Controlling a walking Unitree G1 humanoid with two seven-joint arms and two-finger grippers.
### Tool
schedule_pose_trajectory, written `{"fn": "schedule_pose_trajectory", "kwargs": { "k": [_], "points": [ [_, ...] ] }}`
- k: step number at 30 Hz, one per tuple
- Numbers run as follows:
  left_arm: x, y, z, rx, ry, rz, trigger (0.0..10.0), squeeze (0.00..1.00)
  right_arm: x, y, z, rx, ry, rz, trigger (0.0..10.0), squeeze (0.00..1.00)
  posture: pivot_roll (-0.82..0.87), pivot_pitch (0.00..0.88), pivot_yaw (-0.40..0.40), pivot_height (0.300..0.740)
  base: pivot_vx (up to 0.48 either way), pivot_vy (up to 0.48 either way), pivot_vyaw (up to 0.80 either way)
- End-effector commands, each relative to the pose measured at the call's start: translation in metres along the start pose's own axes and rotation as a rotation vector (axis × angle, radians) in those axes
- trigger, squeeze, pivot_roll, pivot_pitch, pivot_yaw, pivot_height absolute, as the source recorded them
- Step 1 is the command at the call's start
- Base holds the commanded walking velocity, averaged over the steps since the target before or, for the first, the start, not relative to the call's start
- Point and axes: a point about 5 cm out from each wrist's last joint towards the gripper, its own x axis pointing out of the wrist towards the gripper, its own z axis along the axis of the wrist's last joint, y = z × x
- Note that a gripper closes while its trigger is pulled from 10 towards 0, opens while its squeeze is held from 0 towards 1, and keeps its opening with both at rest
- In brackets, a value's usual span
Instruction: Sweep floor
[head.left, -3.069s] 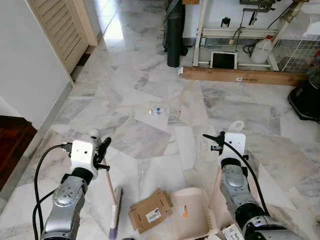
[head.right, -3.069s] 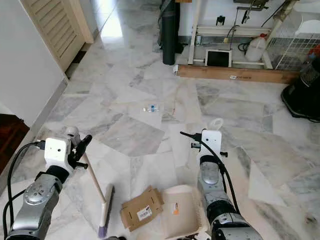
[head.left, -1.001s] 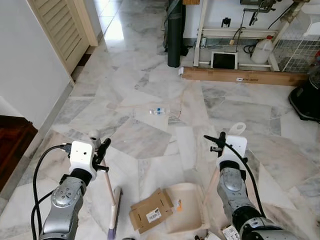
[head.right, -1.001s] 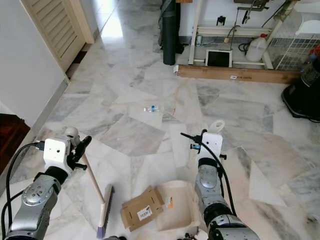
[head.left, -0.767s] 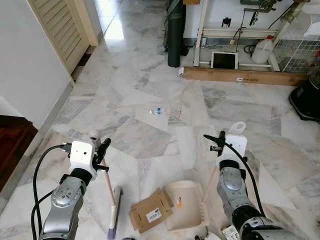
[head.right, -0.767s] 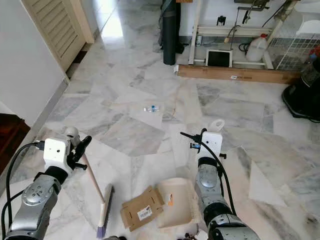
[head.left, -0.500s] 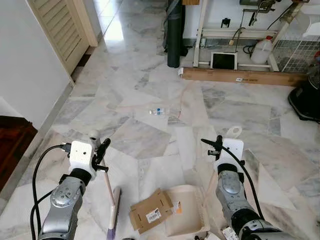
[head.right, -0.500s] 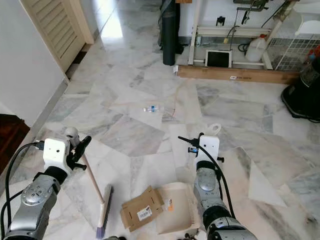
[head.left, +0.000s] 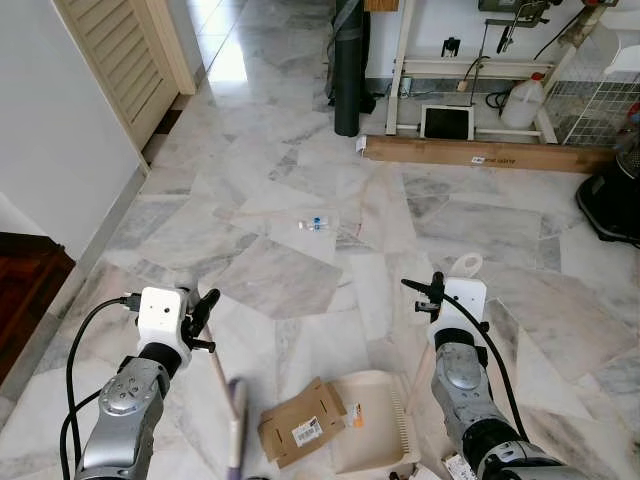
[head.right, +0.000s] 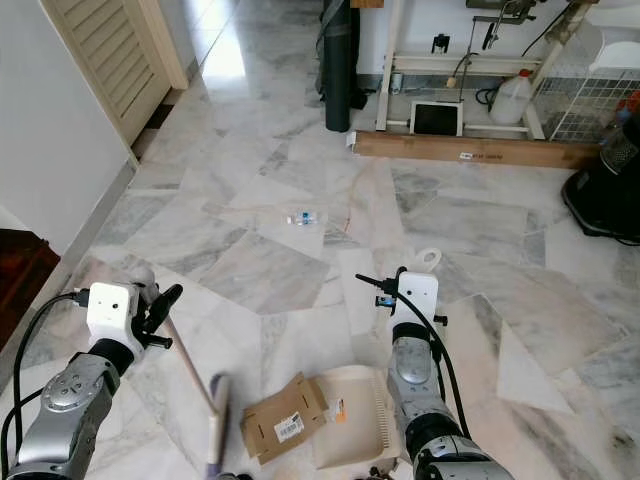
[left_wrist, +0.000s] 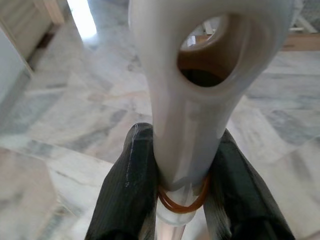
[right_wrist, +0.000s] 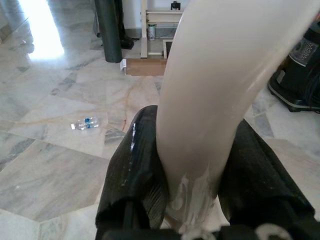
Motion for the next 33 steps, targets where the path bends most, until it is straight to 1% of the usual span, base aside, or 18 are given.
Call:
{"fn": "schedule_pose_trajectory", "kwargs": {
  "k": [1, 3, 4, 5, 6, 11, 14, 16, 20, 26, 31, 32, 33],
  "points": [
    [-0.001, 0.001, -0.011, -0.074, 0.060, -0.010, 10.0, 0.00, -0.010, 0.002, -0.019, 0.006, 0.104, 0.011, 10.0, 0.00, 0.18, 0.164, 0.067, 0.740, 0.000, 0.000, 0.00],
    [0.001, 0.001, -0.010, -0.116, 0.059, -0.008, 10.0, 0.00, -0.010, 0.002, -0.019, 0.005, 0.105, 0.013, 10.0, 0.00, 0.18, 0.163, 0.067, 0.740, 0.000, 0.000, 0.00],
    [0.003, 0.002, -0.008, -0.164, 0.056, -0.006, 10.0, 0.00, -0.009, 0.002, -0.019, 0.005, 0.106, 0.013, 10.0, 0.00, 0.17, 0.163, 0.066, 0.740, 0.000, 0.000, 0.00],
    [0.003, 0.002, -0.008, -0.164, 0.056, -0.006, 10.0, 0.00, -0.009, 0.002, -0.019, 0.005, 0.106, 0.013, 10.0, 0.00, 0.17, 0.163, 0.066, 0.740, 0.000, 0.000, 0.00],
    [0.005, 0.003, -0.006, -0.204, 0.046, 0.000, 10.0, 0.00, -0.009, 0.002, -0.019, 0.006, 0.107, 0.014, 10.0, 0.00, 0.17, 0.161, 0.067, 0.740, 0.000, 0.000, 0.00],
    [0.010, 0.006, 0.001, -0.276, 0.016, -0.003, 10.0, 0.00, -0.010, 0.003, -0.019, 0.007, 0.111, 0.020, 10.0, 0.00, 0.17, 0.159, 0.065, 0.740, 0.000, 0.000, 0.00],
    [0.012, 0.006, 0.005, -0.274, 0.006, -0.015, 10.0, 0.00, -0.010, 0.003, -0.020, 0.008, 0.113, 0.023, 10.0, 0.00, 0.17, 0.158, 0.065, 0.740, 0.000, 0.000, 0.00],
    [0.016, 0.004, 0.012, -0.300, -0.023, -0.032, 10.0, 0.00, -0.010, 0.004, -0.019, 0.009, 0.114, 0.027, 10.0, 0.00, 0.17, 0.157, 0.063, 0.740, 0.000, 0.000, 0.00],
    [0.020, 0.001, 0.019, -0.309, -0.041, -0.051, 10.0, 0.00, -0.009, 0.005, -0.019, 0.010, 0.113, 0.032, 10.0, 0.00, 0.17, 0.152, 0.060, 0.740, 0.000, 0.000, 0.00],
    [0.023, -0.004, 0.027, -0.374, -0.085, -0.082, 10.0, 0.00, -0.005, 0.007, -0.014, 0.016, 0.102, 0.037, 10.0, 0.00, 0.17, 0.142, 0.057, 0.740, 0.000, 0.000, 0.00],
    [0.024, -0.008, 0.029, -0.370, -0.090, -0.103, 10.0, 0.00, -0.003, 0.008, -0.011, 0.019, 0.098, 0.040, 10.0, 0.00, 0.17, 0.127, 0.054, 0.740, 0.000, 0.000, 0.00],
    [0.025, -0.008, 0.032, -0.356, -0.103, -0.096, 10.0, 0.00, -0.001, 0.008, -0.008, 0.020, 0.092, 0.041, 10.0, 0.00, 0.17, 0.118, 0.054, 0.740, 0.000, 0.000, 0.00],
    [0.025, -0.007, 0.036, -0.323, -0.122, -0.084, 10.0, 0.00, 0.001, 0.009, -0.005, 0.021, 0.085, 0.042, 10.0, 0.00, 0.17, 0.110, 0.053, 0.740, 0.000, 0.000, 0.00]
  ]
}}
